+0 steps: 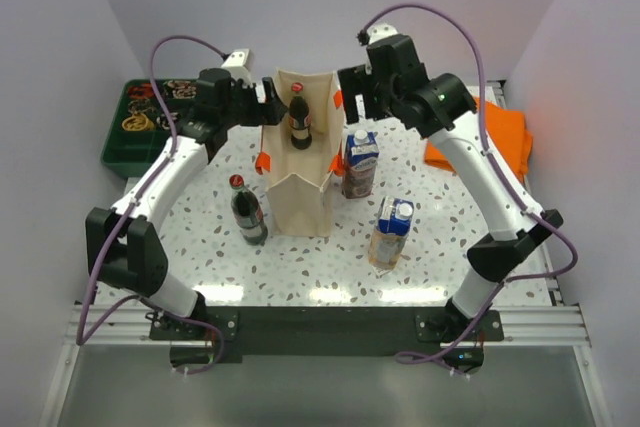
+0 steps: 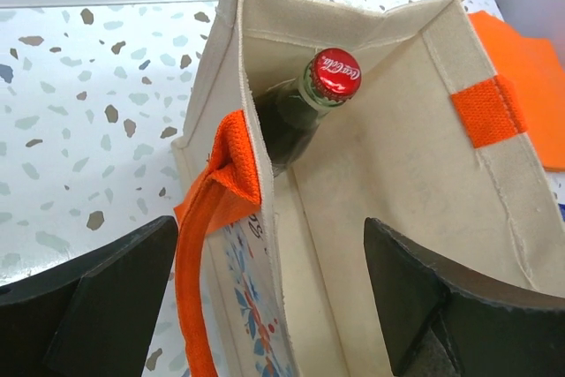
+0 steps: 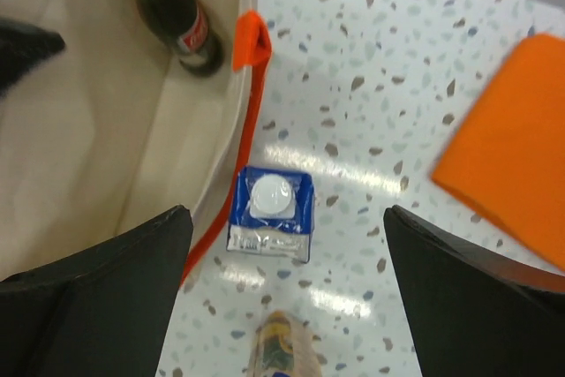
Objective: Place the beverage into the canvas bag
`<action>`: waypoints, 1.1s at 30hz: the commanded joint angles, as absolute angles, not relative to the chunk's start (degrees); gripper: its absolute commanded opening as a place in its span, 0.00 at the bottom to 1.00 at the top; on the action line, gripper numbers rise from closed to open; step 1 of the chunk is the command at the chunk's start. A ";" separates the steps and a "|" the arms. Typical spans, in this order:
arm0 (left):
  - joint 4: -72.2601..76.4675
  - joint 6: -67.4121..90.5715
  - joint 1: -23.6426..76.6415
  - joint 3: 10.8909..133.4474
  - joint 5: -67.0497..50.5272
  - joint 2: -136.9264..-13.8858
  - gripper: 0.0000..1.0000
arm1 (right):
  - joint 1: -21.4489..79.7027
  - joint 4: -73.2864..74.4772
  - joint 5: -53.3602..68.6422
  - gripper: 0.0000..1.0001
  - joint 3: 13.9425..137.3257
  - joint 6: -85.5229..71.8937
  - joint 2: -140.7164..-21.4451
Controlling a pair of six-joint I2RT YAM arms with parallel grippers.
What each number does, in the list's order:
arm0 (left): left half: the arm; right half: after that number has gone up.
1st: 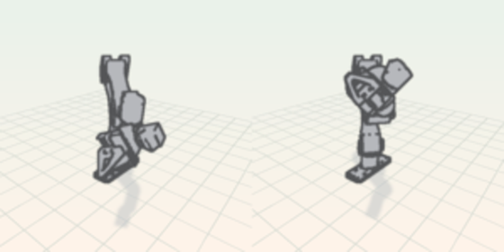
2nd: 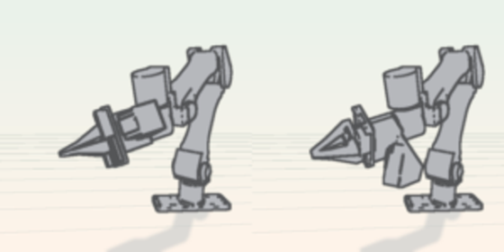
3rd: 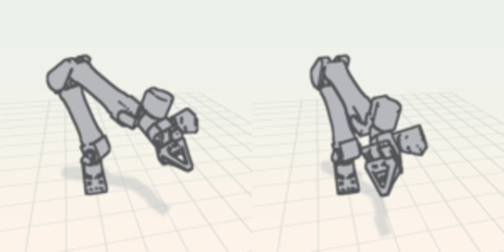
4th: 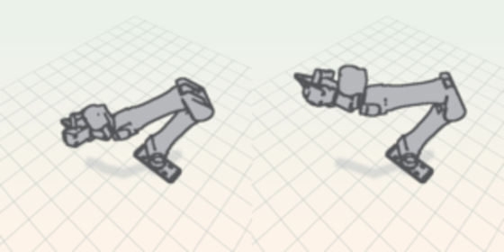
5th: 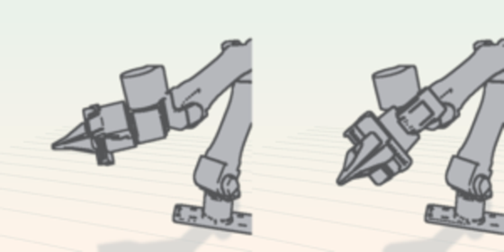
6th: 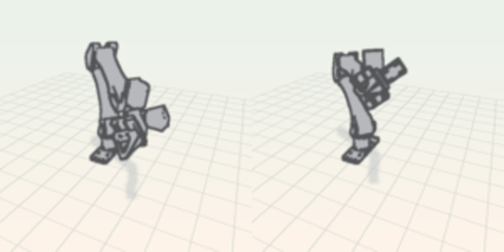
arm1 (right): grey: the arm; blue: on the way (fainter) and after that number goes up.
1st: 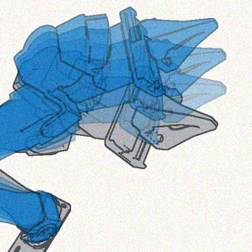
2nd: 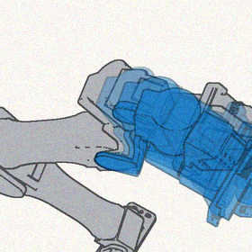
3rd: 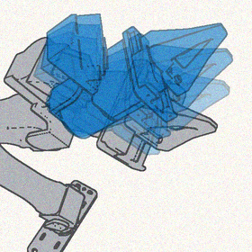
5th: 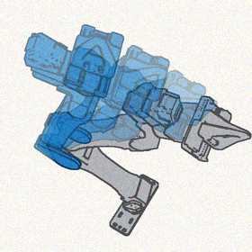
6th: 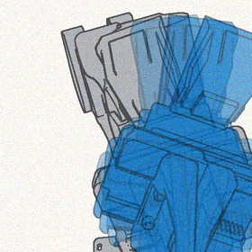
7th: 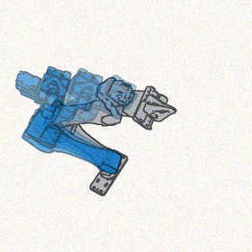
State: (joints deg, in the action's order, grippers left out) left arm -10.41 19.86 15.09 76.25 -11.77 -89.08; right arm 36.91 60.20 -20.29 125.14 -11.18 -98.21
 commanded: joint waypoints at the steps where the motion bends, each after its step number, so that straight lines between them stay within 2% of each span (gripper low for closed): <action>1: -9.75 18.11 15.29 76.99 -10.72 -84.99 0.92 | 37.09 64.77 -15.39 0.92 118.93 -16.69 -94.75; 8: -16.16 18.37 15.29 77.96 -8.71 -83.76 0.92 | 37.09 64.16 -12.30 0.89 112.42 -19.77 -92.38; 16: -18.54 17.84 15.29 75.15 -6.68 -81.12 0.92 | 37.00 61.53 -12.04 0.96 107.06 -19.60 -92.02; 33: -20.65 17.67 15.29 72.77 -6.86 -79.10 0.88 | 32.69 54.14 -8.53 0.95 105.91 -18.20 -98.70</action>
State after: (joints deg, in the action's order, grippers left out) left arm -20.86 18.83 15.09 73.14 -7.18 -81.49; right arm 33.06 57.04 -10.37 104.92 -18.57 -97.14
